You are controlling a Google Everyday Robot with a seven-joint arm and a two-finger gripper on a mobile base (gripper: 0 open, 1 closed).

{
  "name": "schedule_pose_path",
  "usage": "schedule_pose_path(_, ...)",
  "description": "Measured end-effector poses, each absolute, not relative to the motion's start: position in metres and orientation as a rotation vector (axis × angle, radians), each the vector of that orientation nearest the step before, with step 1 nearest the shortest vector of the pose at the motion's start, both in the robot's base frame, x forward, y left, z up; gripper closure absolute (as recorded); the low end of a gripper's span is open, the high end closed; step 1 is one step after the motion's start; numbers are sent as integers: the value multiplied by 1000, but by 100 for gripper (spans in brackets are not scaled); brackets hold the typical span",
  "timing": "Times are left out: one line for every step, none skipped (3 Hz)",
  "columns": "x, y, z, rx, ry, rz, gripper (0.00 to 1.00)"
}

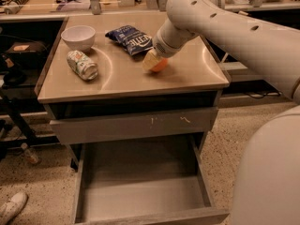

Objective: Pick orange from middle drawer and place on counter

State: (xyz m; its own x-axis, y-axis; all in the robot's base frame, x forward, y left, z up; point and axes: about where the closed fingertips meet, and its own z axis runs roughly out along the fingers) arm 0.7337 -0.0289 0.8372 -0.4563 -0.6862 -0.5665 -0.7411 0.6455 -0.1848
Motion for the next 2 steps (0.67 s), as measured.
schedule_pose_path(734, -29, 837, -1106, 2250, 117, 0)
schedule_pose_path(734, -29, 837, -1106, 2250, 117, 0)
